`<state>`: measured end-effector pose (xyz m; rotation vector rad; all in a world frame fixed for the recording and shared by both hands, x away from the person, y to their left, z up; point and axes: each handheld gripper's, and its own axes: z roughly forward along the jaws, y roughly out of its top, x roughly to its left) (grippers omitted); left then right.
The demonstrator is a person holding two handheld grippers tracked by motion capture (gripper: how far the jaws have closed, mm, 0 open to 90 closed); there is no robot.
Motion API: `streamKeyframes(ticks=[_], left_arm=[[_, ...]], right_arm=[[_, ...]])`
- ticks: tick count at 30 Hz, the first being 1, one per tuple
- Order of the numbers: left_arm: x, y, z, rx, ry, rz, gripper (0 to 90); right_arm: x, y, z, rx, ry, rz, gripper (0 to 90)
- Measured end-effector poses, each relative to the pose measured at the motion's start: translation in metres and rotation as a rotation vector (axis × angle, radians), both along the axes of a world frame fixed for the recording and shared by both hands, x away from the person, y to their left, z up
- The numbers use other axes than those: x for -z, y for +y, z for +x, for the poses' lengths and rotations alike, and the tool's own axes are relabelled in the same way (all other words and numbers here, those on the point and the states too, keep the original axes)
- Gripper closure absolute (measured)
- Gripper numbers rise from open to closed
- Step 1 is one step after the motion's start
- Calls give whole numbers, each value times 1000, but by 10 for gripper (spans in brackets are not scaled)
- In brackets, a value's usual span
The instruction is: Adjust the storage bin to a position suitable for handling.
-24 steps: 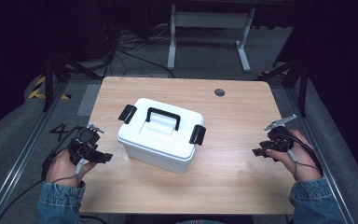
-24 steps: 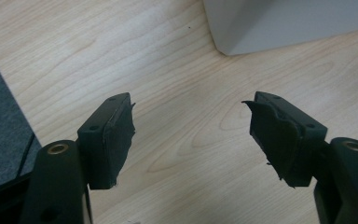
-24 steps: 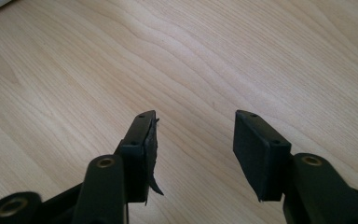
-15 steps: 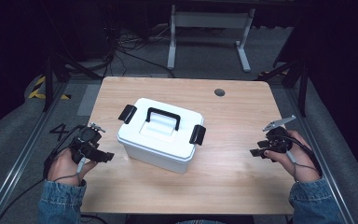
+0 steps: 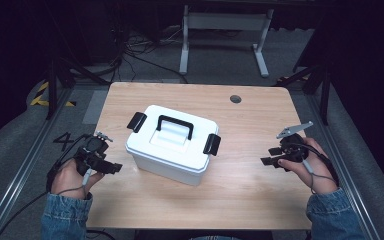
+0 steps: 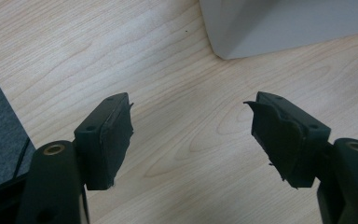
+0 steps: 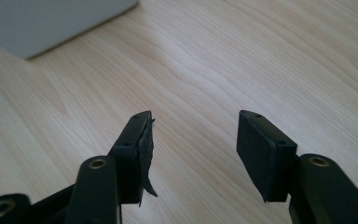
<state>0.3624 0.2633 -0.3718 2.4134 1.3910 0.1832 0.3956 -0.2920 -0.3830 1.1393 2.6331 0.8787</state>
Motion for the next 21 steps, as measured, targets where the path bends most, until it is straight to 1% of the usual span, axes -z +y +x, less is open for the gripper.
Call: streamKeyframes(ticks=[2,4,7,9,12,17,21], left_arm=[[-1,0,0,6,-4,3,294],[-1,-1,-1,10,-5,0,294],[-2,-1,-1,9,-5,-2,295],[-2,0,-1,8,-3,-10,312],[-2,0,0,10,-5,-13,320],[-1,-1,0,13,-1,-10,307],[-1,-1,0,10,-1,-4,290]], right_arm=[[-6,6,0,-22,-15,25,463],[-11,12,-1,-40,-19,35,463],[-19,21,0,-65,-30,35,463],[-24,26,0,-78,-39,37,463],[-34,36,0,-105,-45,52,463],[-49,51,2,-146,-64,57,464],[-58,62,3,-166,-72,67,468]])
